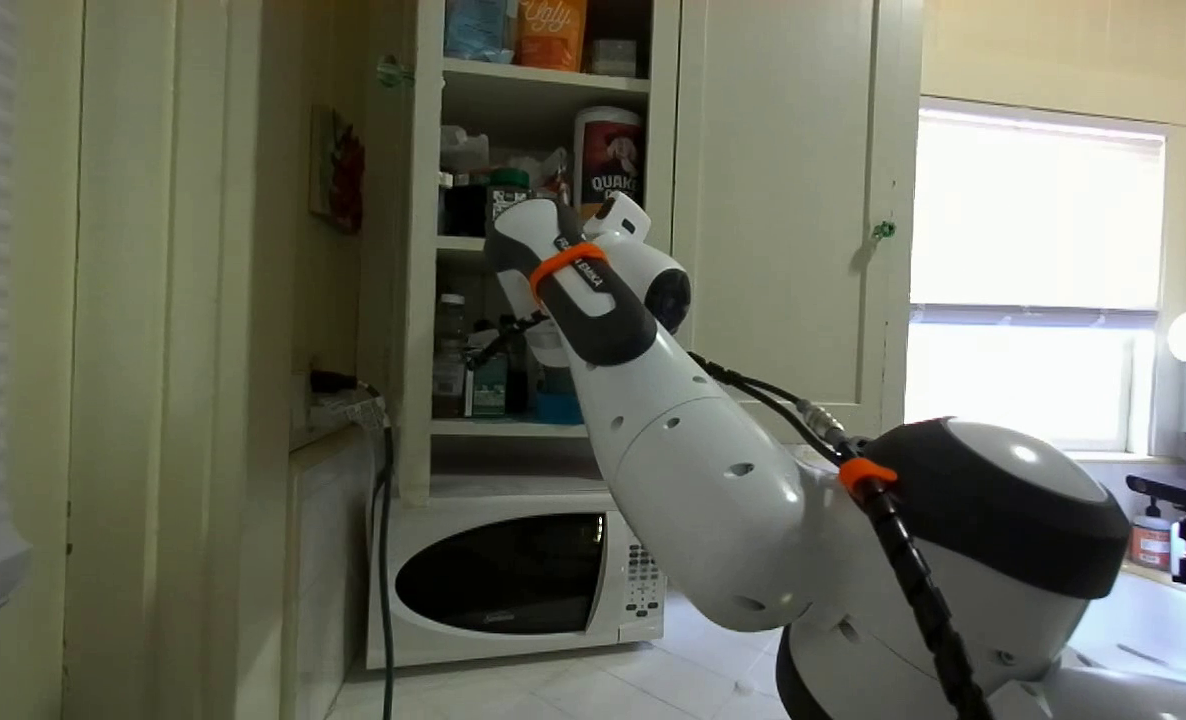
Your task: Move the orange spoon to the cup behind the bowl in the cabinet
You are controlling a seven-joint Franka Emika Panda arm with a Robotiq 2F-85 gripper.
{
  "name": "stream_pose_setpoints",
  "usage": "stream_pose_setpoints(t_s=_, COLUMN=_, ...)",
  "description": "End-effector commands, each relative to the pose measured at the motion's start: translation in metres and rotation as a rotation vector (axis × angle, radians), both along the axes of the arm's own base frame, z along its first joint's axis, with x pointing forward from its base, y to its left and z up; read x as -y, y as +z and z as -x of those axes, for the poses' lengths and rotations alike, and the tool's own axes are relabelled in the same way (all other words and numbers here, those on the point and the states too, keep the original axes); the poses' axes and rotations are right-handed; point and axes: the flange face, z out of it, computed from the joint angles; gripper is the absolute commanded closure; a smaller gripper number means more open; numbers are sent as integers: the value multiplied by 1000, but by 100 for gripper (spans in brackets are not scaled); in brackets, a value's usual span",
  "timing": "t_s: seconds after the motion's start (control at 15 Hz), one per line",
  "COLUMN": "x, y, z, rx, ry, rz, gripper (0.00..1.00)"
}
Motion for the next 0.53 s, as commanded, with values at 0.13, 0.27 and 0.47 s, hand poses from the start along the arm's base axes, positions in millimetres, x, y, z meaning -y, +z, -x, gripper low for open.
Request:
stream_pose_setpoints(t_s=0.13, x=-32, y=16, z=-7, rx=11, ry=31, rz=209, gripper=94)
stream_pose_setpoints(t_s=0.27, x=-38, y=18, z=-10, rx=-2, ry=38, rz=286, gripper=94)
stream_pose_setpoints(t_s=0.47, x=-39, y=14, z=-15, rx=-20, ry=35, rz=361, gripper=94)
